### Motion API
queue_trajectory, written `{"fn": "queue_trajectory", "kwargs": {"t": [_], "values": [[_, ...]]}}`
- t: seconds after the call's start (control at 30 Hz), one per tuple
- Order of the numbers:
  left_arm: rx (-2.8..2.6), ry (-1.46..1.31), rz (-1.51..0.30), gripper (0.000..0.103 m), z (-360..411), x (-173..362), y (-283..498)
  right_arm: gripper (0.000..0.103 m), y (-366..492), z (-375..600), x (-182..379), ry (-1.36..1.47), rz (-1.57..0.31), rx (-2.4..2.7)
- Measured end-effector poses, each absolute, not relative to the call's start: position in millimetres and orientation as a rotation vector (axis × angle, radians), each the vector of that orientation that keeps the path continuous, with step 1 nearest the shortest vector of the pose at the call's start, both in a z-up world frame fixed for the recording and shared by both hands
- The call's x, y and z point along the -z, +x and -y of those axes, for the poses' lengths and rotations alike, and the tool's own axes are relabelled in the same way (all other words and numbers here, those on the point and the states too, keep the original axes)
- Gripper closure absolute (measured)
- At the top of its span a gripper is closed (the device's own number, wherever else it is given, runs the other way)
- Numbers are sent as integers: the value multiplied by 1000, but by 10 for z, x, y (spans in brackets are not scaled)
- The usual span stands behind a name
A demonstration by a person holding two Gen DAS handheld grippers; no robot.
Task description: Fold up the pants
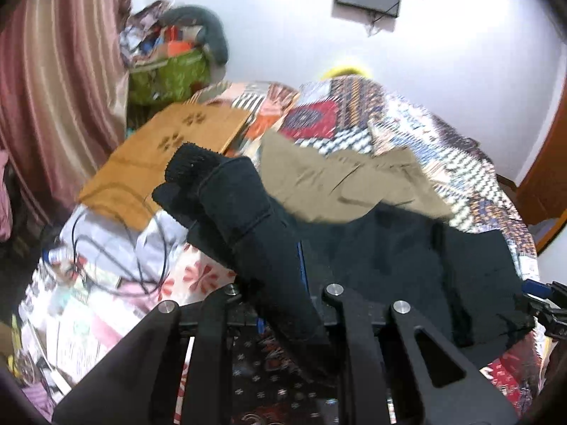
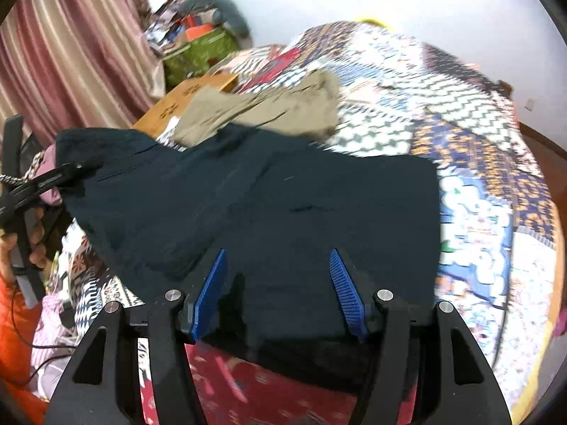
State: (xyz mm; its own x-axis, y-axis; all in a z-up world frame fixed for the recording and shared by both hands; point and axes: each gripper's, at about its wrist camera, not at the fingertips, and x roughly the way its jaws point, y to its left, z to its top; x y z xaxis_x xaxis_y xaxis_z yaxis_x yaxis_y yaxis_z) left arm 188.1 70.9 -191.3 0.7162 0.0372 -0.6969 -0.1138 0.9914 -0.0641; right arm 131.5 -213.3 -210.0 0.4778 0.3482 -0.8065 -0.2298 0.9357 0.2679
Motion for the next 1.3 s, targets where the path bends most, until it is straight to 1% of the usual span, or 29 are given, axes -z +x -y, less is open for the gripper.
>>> {"fn": "queue_trajectory", "kwargs": {"t": [0.17,0.23,0.37,0.43,0.47,0.73,1.13,1.3], "values": [[-23,-65,-700,89,-426,1593,1916,47,1193,2587,2041,144,-991,-234],[4,-51,-680,89,-305,1488,1935,47,1129,2881,2091,168,-1001,-163],[51,-23,-654,90,-59,1326,1955,47,1052,3101,2202,204,-1025,-113],[79,-6,-646,90,75,1268,1976,47,987,3155,2302,216,-1054,-106],[94,5,-644,90,152,1237,1991,47,966,3135,2437,202,-1089,-114],[201,62,-610,91,755,1036,2061,47,928,3156,2506,208,-1082,-139],[423,114,-627,91,1773,1086,2186,47,906,3177,2544,249,-1066,-155],[504,159,-709,91,2118,1379,2193,47,908,3181,2535,244,-1064,-160]]}}
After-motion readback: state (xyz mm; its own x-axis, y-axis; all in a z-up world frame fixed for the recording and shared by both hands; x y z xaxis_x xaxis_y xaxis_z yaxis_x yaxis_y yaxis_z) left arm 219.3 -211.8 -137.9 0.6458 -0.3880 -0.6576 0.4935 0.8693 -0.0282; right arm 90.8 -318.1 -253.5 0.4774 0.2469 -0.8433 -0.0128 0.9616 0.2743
